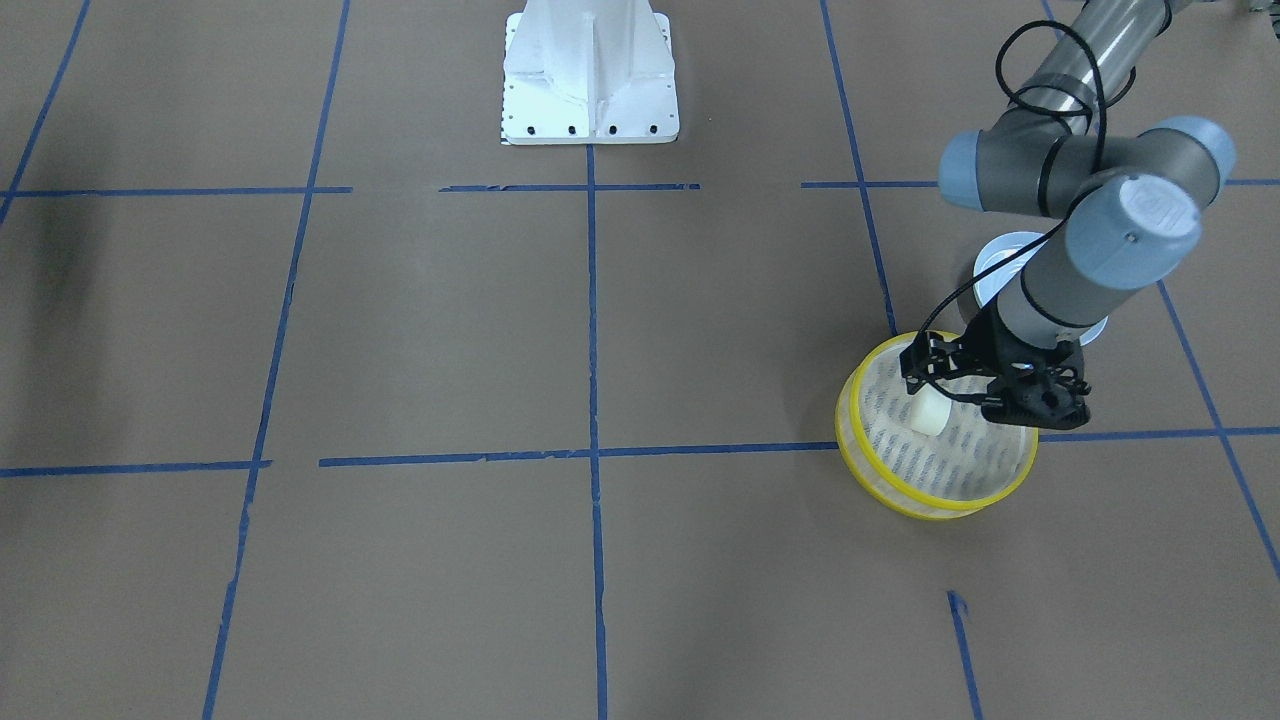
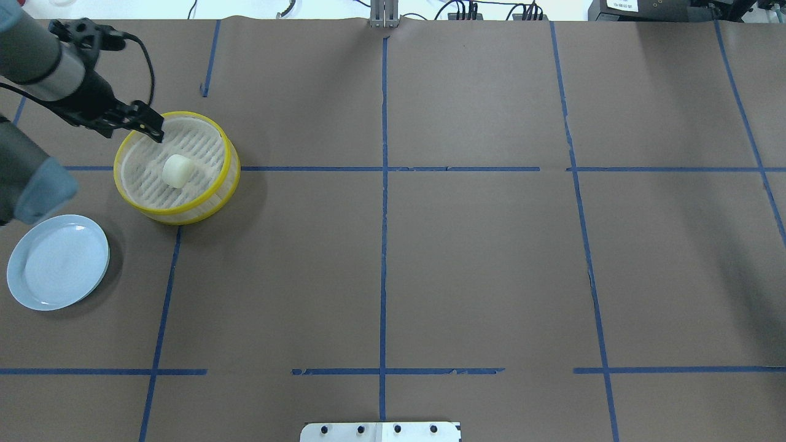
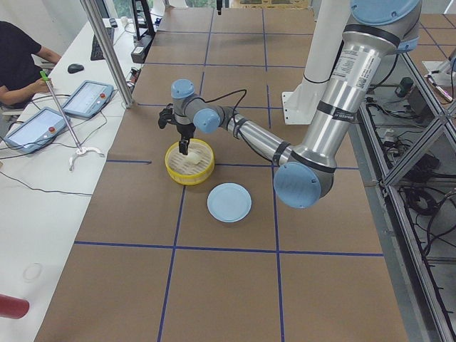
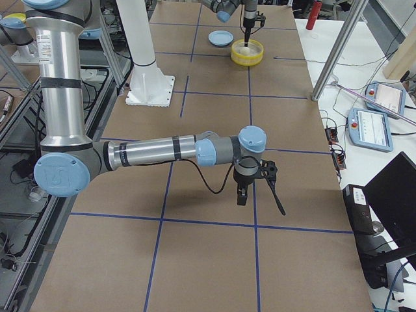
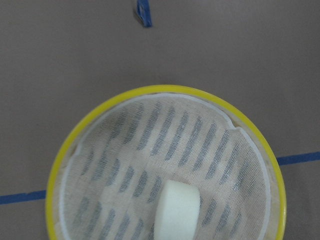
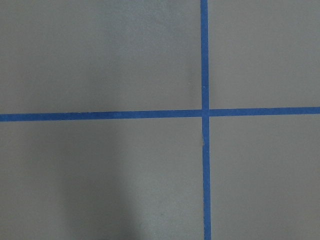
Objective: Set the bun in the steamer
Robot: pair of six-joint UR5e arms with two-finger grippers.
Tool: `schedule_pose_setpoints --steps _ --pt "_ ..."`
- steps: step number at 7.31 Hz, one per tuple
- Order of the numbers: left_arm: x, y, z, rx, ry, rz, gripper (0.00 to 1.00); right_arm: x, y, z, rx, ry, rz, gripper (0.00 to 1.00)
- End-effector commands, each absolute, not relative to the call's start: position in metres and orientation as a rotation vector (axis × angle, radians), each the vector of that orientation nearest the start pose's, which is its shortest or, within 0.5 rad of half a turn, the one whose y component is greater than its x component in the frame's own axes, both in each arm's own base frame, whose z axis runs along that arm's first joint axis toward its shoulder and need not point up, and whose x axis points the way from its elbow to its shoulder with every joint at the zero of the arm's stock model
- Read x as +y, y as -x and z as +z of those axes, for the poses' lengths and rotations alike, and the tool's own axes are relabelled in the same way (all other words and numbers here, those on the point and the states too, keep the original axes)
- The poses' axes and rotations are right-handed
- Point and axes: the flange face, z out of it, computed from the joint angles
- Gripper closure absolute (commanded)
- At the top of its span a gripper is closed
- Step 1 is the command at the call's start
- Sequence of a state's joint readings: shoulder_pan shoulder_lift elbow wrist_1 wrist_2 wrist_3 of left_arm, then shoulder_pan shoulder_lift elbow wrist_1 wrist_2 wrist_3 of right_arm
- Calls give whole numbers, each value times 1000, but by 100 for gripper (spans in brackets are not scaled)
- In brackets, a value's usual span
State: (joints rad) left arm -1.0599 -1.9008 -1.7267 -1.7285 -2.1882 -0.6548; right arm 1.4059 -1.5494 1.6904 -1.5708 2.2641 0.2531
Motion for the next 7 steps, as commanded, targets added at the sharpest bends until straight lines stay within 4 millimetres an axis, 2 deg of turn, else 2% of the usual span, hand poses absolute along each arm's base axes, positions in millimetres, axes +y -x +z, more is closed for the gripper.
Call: schedule_pose_setpoints --steps 1,3,4,5,6,7 --pt "-570 -109 406 783 -336 90 0 -511 14 594 -705 11 36 0" --pt "-541 21 501 734 -366 185 0 -511 15 594 -705 11 35 0" --pt "-525 76 547 698 -353 176 0 -511 15 594 -705 11 35 0" --pt "-515 89 590 693 -271 132 0 -511 15 594 -705 11 35 0" --pt "-493 93 636 706 -191 92 0 -511 14 594 -705 11 36 0" --pt "-465 90 665 714 -137 75 0 -511 14 594 -705 11 36 0"
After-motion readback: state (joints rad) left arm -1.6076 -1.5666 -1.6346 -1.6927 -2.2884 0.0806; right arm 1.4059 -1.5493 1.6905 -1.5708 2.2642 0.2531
